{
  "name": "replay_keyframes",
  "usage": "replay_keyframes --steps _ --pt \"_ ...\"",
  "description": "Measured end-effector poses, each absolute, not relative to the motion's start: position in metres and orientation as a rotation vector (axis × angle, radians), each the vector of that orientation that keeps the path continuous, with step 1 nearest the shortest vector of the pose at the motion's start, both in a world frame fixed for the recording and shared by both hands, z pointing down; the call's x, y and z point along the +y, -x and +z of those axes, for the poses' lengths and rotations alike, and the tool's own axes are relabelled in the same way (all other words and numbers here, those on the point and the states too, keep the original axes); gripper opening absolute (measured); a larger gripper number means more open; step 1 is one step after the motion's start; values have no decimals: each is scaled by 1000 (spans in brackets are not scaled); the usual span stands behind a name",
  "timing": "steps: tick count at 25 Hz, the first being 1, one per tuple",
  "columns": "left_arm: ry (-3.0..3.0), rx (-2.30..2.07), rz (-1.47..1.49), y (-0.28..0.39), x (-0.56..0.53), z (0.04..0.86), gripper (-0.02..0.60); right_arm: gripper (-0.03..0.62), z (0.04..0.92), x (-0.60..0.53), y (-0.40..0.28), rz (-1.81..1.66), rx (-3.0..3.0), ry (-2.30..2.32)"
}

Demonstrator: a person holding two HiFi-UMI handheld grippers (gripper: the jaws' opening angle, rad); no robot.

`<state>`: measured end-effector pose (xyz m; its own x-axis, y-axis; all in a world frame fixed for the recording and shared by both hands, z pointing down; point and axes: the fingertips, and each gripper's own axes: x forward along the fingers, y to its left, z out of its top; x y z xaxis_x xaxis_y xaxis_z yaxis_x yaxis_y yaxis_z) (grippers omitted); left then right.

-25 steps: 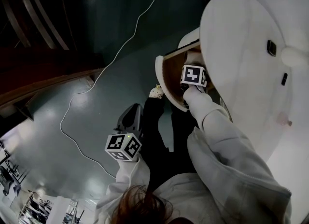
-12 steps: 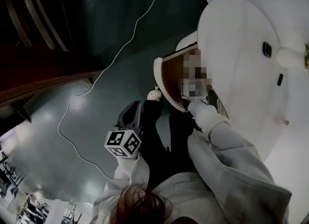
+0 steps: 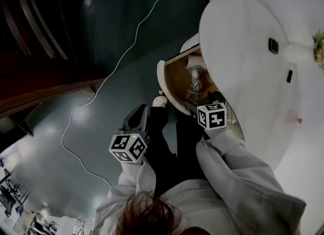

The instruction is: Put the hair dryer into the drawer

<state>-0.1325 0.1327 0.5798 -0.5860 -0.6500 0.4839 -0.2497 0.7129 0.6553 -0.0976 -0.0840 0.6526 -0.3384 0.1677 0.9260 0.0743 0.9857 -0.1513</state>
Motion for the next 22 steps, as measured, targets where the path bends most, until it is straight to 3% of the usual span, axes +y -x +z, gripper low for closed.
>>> replay_keyframes --steps 5,11,19,22 --pt "-733 -2158 -673 134 119 577 37 403 653 -94 72 176 -1871 98" --pt "-771 -2130 -648 133 107 579 37 363 663 -93 66 340 -1782 48" --pt "-771 -2115 -635 132 103 583 38 207 673 -76 64 500 -1712 154" --pt "-770 -2114 -634 132 100 583 37 203 672 -79 63 496 -1717 140"
